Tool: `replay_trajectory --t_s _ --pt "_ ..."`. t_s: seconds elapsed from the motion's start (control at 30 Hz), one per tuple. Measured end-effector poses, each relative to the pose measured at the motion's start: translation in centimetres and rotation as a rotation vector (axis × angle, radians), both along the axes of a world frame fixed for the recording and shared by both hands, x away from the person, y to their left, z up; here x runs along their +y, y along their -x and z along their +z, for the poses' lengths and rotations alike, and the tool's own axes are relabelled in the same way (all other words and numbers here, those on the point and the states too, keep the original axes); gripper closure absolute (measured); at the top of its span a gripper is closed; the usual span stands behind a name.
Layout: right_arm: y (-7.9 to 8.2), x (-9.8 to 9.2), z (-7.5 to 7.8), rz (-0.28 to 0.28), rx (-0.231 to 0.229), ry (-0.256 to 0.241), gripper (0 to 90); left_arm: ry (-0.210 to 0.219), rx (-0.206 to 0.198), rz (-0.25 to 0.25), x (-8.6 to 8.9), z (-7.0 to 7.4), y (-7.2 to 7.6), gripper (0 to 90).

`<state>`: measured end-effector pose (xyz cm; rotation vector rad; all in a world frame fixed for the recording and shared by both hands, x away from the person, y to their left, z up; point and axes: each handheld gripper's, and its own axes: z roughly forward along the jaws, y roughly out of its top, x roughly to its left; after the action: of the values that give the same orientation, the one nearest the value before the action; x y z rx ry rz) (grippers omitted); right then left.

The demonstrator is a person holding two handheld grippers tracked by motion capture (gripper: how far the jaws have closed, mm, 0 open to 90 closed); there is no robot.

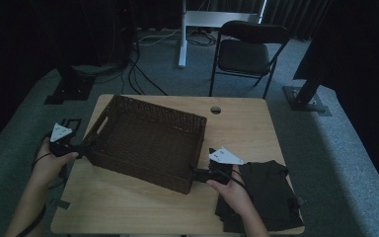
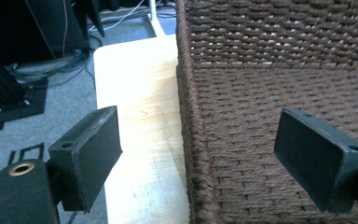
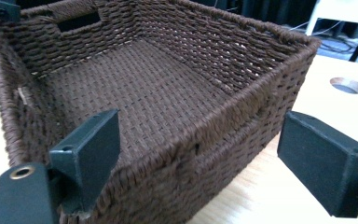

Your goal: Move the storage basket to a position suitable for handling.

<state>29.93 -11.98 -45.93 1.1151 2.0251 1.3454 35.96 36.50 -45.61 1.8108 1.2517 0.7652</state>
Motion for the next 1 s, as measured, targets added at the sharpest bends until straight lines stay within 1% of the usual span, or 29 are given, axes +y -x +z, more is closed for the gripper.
replay_trajectory --t_s 0.07,0.13,0.17,0.2,0.27,0.3,0.33,0.37,0.4,0.43,0.47,0.5,0.53,0.57,0.6,0.63,0.67,0.73,0.77,0.8,0.83,0.87,0.9,0.93,0.97,1.0 --pt "-0.2 0.5 -0.1 -0.015 0.005 -0.007 12.8 0.012 0.005 0.003 -0.1 -0.4 -0.3 14.9" --pt "-0.3 0.8 -0.3 -0.024 0.01 -0.013 13.1 0.013 0.005 -0.001 -0.1 -0.5 -0.4 15.3" --pt "-0.4 1.3 -0.6 -0.044 0.02 0.002 13.4 0.029 0.003 0.001 -0.3 -0.8 -0.5 15.9" --pt "-0.5 1.5 -0.8 -0.057 0.024 0.004 13.8 0.042 0.002 0.001 -0.4 -0.9 -0.6 20.1" --pt "-0.5 2.0 -1.1 -0.062 0.036 -0.005 15.8 0.025 0.005 0.002 -0.6 -1.2 -0.7 21.0" --pt "-0.5 2.2 -1.3 -0.063 0.038 0.0 16.5 0.012 0.009 0.0 -0.7 -1.3 -0.8 21.6" --pt "-0.5 2.4 -1.5 -0.06 0.035 0.016 18.3 0.012 0.009 0.0 -0.7 -1.3 -0.8 22.0" --pt "-0.4 2.5 -1.7 -0.059 0.041 0.023 20.9 0.006 0.011 0.007 -0.9 -1.6 -0.9 22.0" --pt "-0.4 2.5 -1.7 -0.059 0.041 0.023 20.9 0.006 0.011 0.007 -0.9 -1.6 -0.9 23.7" --pt "-0.3 2.8 -2.0 -0.057 0.048 0.027 24.7 0.0 0.017 0.022 -0.9 -1.8 -0.9 25.8" --pt "-0.3 2.8 -2.2 -0.054 0.054 0.019 27.5 0.018 0.023 0.028 -0.9 -1.8 -0.9 26.5" --pt "-0.3 2.9 -2.2 -0.053 0.057 0.008 29.4 0.04 0.032 0.035 -0.9 -1.9 -0.9 34.3" --pt "-0.3 2.9 -2.2 -0.053 0.057 0.008 29.4 0.04 0.032 0.035 -0.9 -1.9 -0.9 37.4" --pt "-0.2 3.0 -2.2 -0.067 0.052 0.001 31.5 0.065 0.034 0.034 -0.8 -2.0 -1.0 38.1" --pt "-0.2 3.0 -2.2 -0.07 0.05 -0.002 32.2 0.091 0.049 0.033 -0.8 -2.1 -0.9 45.1" --pt "-0.2 3.1 -2.2 -0.074 0.047 0.002 32.4 0.099 0.052 0.04 -0.8 -2.1 -1.0 48.5" --pt "-0.2 3.2 -2.2 -0.078 0.046 0.007 32.9 0.098 0.052 0.038 -0.8 -2.1 -0.9 48.9" --pt "-0.1 3.4 -2.1 -0.082 0.043 0.018 33.6 0.1 0.049 0.034 -1.0 -2.1 -0.9 56.7" --pt "-0.1 3.4 -2.1 -0.085 0.041 0.021 35.9 0.091 0.056 0.05 -1.2 -1.9 -0.9 60.3" --pt "-0.1 3.4 -2.1 -0.089 0.041 0.023 36.4 0.076 0.052 0.06 -1.4 -1.9 -0.8 62.1" --pt "-0.1 3.4 -2.1 -0.088 0.041 0.025 36.7 0.076 0.052 0.06 -1.4 -1.9 -0.8 63.0" --pt "-0.1 3.3 -2.2 -0.088 0.042 0.025 37.2 0.072 0.05 0.072 -1.5 -1.8 -0.7 63.8" --pt "-0.1 3.3 -2.2 -0.089 0.042 0.024 37.7 0.079 0.057 0.087 -1.6 -1.8 -0.6 64.5" --pt "-0.1 3.3 -2.2 -0.089 0.042 0.024 37.7 0.079 0.057 0.087 -1.6 -1.8 -0.6 64.9" --pt "-0.1 3.2 -2.2 -0.095 0.051 0.018 38.7 0.085 0.062 0.099 -1.7 -1.8 -0.5 65.2" --pt "-0.2 3.1 -2.1 -0.097 0.055 0.019 39.1 0.085 0.062 0.099 -1.7 -1.8 -0.5 65.4"
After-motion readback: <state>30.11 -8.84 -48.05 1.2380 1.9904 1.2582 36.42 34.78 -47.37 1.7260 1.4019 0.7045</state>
